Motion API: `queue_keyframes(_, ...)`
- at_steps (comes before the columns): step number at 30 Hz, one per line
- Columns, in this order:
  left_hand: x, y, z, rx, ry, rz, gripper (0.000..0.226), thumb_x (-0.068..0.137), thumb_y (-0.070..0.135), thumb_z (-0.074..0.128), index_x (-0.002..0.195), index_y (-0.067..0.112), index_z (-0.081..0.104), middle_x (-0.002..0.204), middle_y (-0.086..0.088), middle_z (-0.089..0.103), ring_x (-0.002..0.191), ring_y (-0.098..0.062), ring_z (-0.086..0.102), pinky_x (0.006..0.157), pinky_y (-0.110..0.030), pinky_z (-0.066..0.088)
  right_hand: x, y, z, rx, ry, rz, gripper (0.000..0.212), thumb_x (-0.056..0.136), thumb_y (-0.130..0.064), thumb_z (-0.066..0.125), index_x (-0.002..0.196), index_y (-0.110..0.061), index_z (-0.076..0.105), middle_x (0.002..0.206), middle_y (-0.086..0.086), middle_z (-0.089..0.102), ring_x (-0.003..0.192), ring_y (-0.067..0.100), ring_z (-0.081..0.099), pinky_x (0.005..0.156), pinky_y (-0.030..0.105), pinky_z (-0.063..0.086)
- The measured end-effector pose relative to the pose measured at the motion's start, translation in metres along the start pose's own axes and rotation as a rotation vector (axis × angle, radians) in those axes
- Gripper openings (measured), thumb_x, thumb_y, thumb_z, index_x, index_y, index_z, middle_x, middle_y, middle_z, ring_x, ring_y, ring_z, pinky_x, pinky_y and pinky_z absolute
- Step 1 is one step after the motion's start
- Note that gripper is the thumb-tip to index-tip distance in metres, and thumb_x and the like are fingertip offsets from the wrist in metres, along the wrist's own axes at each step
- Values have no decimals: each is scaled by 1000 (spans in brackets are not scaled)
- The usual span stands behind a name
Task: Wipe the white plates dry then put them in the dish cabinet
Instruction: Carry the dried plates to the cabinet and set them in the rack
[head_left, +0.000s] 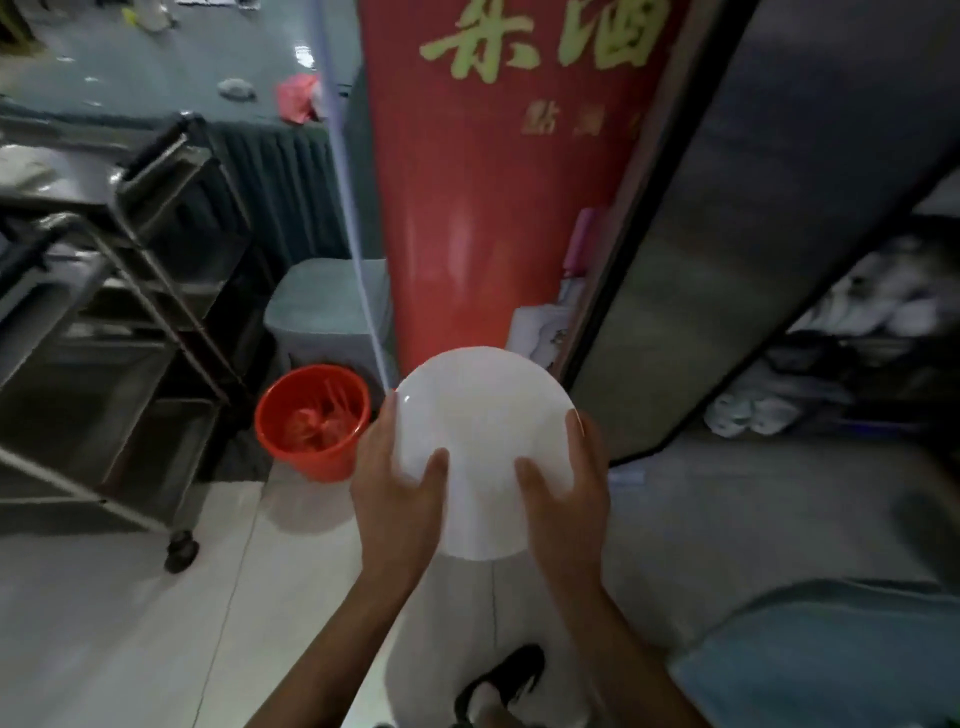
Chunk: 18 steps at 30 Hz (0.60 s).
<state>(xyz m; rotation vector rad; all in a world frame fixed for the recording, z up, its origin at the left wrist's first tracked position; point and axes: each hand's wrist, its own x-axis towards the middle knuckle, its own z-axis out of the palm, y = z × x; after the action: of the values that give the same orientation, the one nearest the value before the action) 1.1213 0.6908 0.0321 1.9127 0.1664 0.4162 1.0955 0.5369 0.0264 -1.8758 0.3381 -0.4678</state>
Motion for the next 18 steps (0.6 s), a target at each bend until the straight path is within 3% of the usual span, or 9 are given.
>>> queue_keyframes(3,8,23,61,-33,-121,-2,75,82,35,68,149,42,36,144,17,49,128,-1,44,105,-28,38,35,16,-42,16,129,62,68,86,-37,66,146,-45,36,153,-24,34,127,-28,28,95,-7,23)
queue_keyframes(6,13,48,125,-78,-228,37,71,85,29,73,148,36,41,145,13,50,129,-2,45,107,-29,38,69,32,-85,-4,246,99,70,83,-36,66,147,-41,38,155,-18,34,131,-20,32,98,-5,21)
queue_keyframes(9,16,73,185,-113,-313,61,73,80,31,71,148,34,43,136,28,49,120,12,43,103,-25,37,99,48,-126,-17,339,126,68,87,-30,69,147,-40,39,158,-14,33,138,-4,34,108,8,24)
queue_keyframes(11,15,89,220,-120,-373,97,75,79,32,68,149,35,41,131,30,47,114,16,41,99,-15,33,116,59,-153,-28,397,128,71,89,-22,71,149,-40,38,156,-18,32,133,-14,33,104,3,25)
queue_keyframes(13,12,102,252,-105,-439,137,75,84,28,70,151,38,37,137,17,51,117,8,41,95,-9,31,131,68,-178,-37,449,153,73,90,-21,71,149,-42,35,154,-23,31,125,-24,30,95,-5,23)
queue_keyframes(15,8,112,281,-80,-489,148,77,87,21,72,150,43,34,144,7,49,119,0,42,96,-18,33,143,76,-199,-46,502,180,71,90,-21,70,149,-40,36,154,-22,31,124,-26,29,91,-9,22)
queue_keyframes(18,5,126,323,-70,-584,133,79,87,20,71,150,47,31,147,6,47,123,-12,46,96,-28,37,158,88,-225,-62,587,210,70,90,-19,71,150,-35,38,155,-18,32,122,-25,31,89,-10,23)
